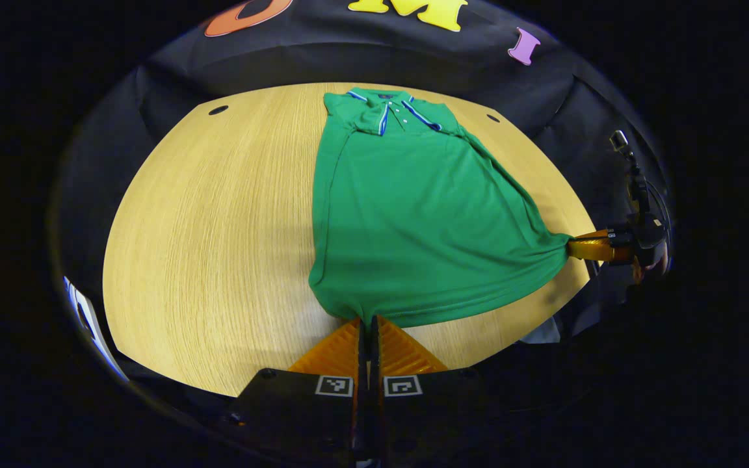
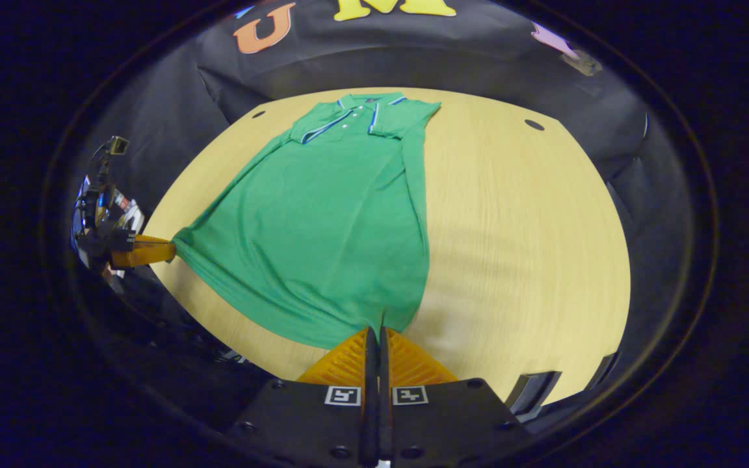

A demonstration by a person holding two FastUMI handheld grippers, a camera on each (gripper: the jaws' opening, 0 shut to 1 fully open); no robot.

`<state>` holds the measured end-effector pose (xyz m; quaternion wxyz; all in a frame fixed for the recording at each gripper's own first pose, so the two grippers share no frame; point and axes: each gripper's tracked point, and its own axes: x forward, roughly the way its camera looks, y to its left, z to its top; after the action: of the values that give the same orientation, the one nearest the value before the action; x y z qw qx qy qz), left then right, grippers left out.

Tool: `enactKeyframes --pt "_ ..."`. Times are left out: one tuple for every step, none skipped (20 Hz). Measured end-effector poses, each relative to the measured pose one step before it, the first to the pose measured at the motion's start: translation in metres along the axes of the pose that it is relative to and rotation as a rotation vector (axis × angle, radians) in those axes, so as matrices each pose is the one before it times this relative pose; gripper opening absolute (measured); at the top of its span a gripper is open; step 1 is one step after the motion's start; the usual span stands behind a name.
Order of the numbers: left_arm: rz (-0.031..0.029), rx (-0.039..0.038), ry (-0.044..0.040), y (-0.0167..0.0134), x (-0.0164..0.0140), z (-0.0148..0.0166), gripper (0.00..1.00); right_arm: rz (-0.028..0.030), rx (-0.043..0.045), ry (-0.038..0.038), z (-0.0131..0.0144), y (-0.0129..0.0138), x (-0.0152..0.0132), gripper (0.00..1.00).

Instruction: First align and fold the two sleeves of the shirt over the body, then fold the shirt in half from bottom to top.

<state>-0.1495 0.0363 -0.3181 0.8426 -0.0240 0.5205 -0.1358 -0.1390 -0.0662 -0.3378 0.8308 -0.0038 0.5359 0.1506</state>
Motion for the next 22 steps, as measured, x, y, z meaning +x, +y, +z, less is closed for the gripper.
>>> enactKeyframes --pt "0.00188 0.00704 -0.01584 0.00117 -0.00198 0.00984 0.03 0.00810 0.02240 -0.00871 0.00667 -0.00016 -0.00298 0.03" --pt "0.00170 0.00679 -0.01529 0.00066 -0.00238 0.00776 0.03 0.01144 0.02163 -0.01128 0.00816 0.00035 -0.00210 0.03" --pt "0.00277 0.00525 -0.01675 0.00094 -0.00307 0.00877 0.03 0.00934 0.01490 -0.00886 0.00775 0.00039 -0.00194 0.03" --pt "0.00228 0.00266 -0.01772 0.00055 -0.00145 0.00802 0.03 0.00693 0.00682 -0.01207 0.00855 -0.00001 -0.00340 0.03" --pt "-0.00113 -0.00057 -0.01639 0.00039 -0.00158 0.00923 0.03 0.00500 0.00242 -0.01494 0.00980 0.00032 -0.00229 0.03" --pt "-0.00121 -0.00176 -0.01913 0.00012 -0.00047 0.00929 0.03 0.00469 0.00103 -0.01350 0.01046 0.00015 -0.00228 0.03" --pt "-0.00027 -0.00254 -0.02022 0.00033 -0.00087 0.01268 0.03 0.00378 -0.00152 -0.01564 0.01131 0.00055 -0.00191 0.03" --pt "-0.00097 -0.00304 -0.01898 0.00012 -0.00023 0.01036 0.03 0.00209 -0.00389 -0.01468 0.01232 -0.00006 -0.00198 0.03" --pt "0.00033 0.00005 -0.01965 0.00073 -0.00008 0.01174 0.03 0.00195 -0.00094 -0.01477 0.01231 -0.00058 -0.00136 0.03" --pt "0.00092 0.00434 -0.01739 0.00111 0.00164 0.01150 0.03 0.00516 0.00238 -0.01429 0.01196 0.00058 -0.00113 0.03" --pt "-0.00003 0.00630 -0.01613 0.00130 0.00123 0.01155 0.03 0.00701 0.00432 -0.01221 0.01211 0.00091 -0.00079 0.03" --pt "-0.00172 0.00004 -0.01698 0.00210 0.00163 0.01093 0.03 0.00581 0.00367 -0.01275 0.01279 0.00030 0.00017 0.03" --pt "-0.00310 -0.00332 -0.01588 0.00149 0.00200 0.01192 0.03 0.00476 -0.00007 -0.01268 0.01254 0.00008 0.00072 0.03" --pt "-0.00263 -0.00282 -0.01383 0.00218 0.00250 0.00876 0.03 0.00318 -0.00442 -0.01138 0.01251 -0.00034 0.00121 0.03" --pt "0.00038 -0.00256 -0.01175 0.00226 0.00288 0.01020 0.03 -0.00028 -0.00679 -0.00977 0.01112 -0.00083 0.00121 0.03" --pt "-0.00026 -0.00309 -0.01105 0.00374 0.00393 0.00903 0.03 -0.00002 -0.00765 -0.00917 0.01225 -0.00082 0.00165 0.03" --pt "0.00249 -0.00550 -0.00944 0.00296 0.00336 0.01006 0.03 -0.00050 -0.00792 -0.00938 0.01092 -0.00029 0.00173 0.03" --pt "-0.00026 -0.00386 -0.00956 0.00236 0.00333 0.01003 0.03 -0.00116 -0.00899 -0.01120 0.01273 -0.00068 0.00269 0.03" --pt "-0.00106 0.00059 -0.01016 0.00308 0.00278 0.00954 0.03 0.00037 -0.01066 -0.00721 0.01103 -0.00050 0.00427 0.03" --pt "-0.00083 0.00126 -0.01028 0.00365 0.00355 0.01110 0.03 0.00208 -0.00818 -0.01160 0.01311 0.00010 0.00427 0.03" --pt "-0.00003 -0.00457 -0.01188 0.00339 0.00447 0.01129 0.03 0.00068 -0.00578 -0.01095 0.01241 -0.00016 0.00334 0.03" --pt "-0.00496 -0.00500 -0.00952 0.00160 0.00507 0.01105 0.03 0.00116 -0.00355 -0.00865 0.01271 -0.00013 0.00379 0.03"
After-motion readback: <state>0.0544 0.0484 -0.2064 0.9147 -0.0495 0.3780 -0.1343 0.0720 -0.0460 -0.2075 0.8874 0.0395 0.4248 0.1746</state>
